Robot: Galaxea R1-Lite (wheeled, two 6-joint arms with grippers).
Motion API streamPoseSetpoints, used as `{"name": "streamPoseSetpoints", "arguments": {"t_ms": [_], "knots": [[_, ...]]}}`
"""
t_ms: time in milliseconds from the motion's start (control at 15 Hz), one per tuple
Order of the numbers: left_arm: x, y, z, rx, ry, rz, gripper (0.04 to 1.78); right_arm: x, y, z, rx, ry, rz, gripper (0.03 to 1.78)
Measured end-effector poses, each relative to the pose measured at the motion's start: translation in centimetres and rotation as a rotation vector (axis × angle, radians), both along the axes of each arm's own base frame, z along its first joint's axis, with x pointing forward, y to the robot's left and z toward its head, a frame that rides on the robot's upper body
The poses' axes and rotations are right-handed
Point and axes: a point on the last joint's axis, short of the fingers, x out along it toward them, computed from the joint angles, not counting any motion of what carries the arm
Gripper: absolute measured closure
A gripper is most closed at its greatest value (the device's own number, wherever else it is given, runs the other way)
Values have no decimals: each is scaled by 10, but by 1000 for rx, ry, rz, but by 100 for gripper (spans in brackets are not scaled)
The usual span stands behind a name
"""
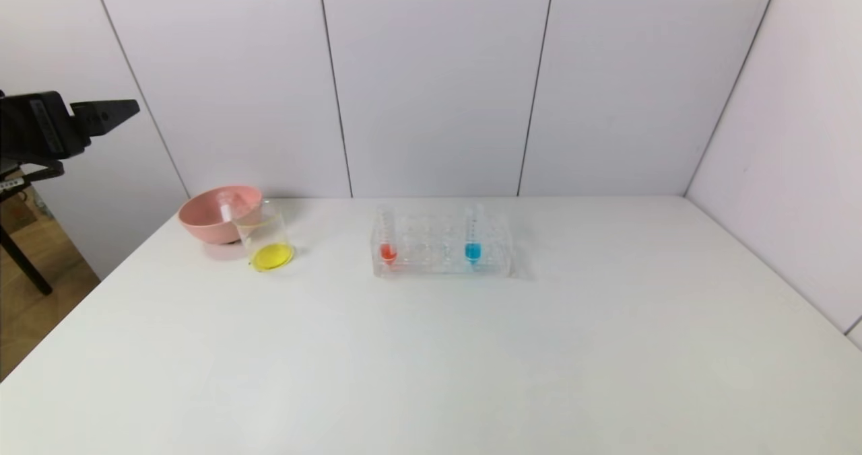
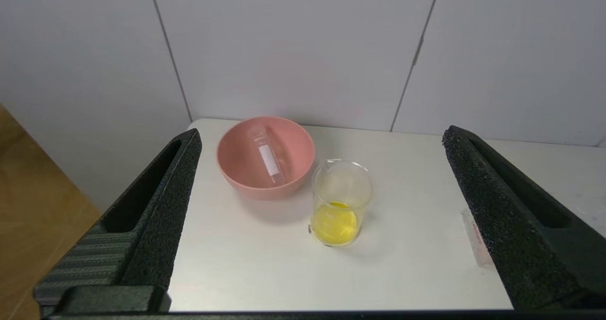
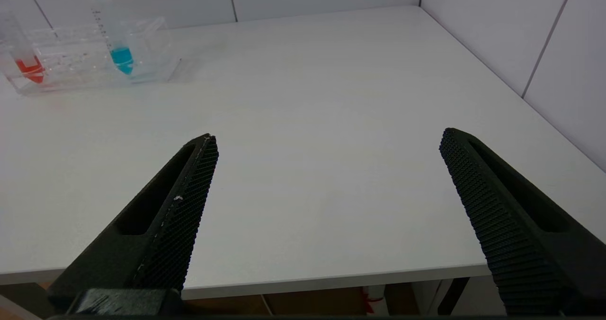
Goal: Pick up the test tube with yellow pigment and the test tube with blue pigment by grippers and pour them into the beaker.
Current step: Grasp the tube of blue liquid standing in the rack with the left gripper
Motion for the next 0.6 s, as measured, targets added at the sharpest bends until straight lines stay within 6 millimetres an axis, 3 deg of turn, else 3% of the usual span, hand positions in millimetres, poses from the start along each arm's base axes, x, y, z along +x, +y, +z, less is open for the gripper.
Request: {"name": "streamPoseSetpoints", "arguments": {"t_ms": [333, 600], "knots": [[-3, -31, -21, -79, 12, -149, 4, 0, 0, 0, 0, 0, 0, 10], [-8, -72, -39, -119, 83, -339, 4, 0, 0, 0, 0, 0, 0, 10]]}}
